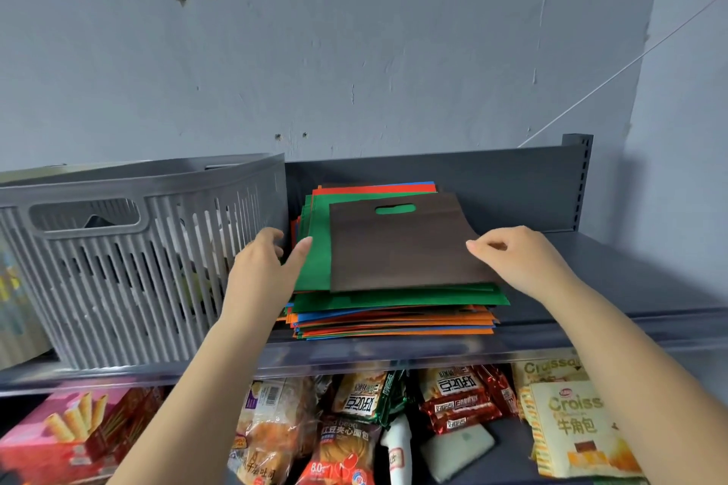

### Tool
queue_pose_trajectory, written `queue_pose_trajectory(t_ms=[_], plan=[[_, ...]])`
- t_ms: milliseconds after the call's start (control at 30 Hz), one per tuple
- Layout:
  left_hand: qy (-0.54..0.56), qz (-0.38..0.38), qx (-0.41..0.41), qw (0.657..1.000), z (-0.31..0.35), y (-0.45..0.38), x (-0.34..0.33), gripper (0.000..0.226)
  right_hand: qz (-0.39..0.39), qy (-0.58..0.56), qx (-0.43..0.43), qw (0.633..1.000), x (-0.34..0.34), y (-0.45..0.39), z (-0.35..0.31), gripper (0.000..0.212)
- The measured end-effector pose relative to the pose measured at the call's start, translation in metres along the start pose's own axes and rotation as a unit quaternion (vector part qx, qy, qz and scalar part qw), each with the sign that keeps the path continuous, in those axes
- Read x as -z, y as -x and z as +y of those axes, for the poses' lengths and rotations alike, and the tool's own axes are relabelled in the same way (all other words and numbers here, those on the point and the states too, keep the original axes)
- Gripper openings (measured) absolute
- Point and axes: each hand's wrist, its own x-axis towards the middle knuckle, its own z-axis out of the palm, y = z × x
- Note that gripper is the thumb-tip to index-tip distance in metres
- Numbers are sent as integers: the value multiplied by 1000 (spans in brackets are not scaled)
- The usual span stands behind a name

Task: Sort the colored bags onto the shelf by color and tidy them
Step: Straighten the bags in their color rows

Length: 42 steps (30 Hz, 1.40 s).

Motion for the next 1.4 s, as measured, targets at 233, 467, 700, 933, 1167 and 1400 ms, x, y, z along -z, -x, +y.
queue_pose_trajectory(t_ms=[233, 467, 700, 933, 1167, 1400], plan=[[-71, -100, 58, 991, -2, -4, -2, 45, -64, 53, -104, 991, 0, -15, 17, 57], [-106, -94, 60, 988, 5, -2, 1, 19, -64, -29, -150, 986, 1, -22, 18, 59], [-87, -92, 90, 988, 6, -10, -2, 38, -46, -112, -143, 982, -9, -30, 25, 20], [-152, -134, 105, 974, 7, -17, 0, 35, 1, -140, -91, 986, -14, -31, 31, 17], [-212, -34, 51, 975, 7, -3, 3, 20, 54, -193, -61, 978, -21, -29, 37, 16], [-81, 87, -22, 993, -2, 8, -3, 27, 93, -300, -60, 948, -24, -20, 40, 17]])
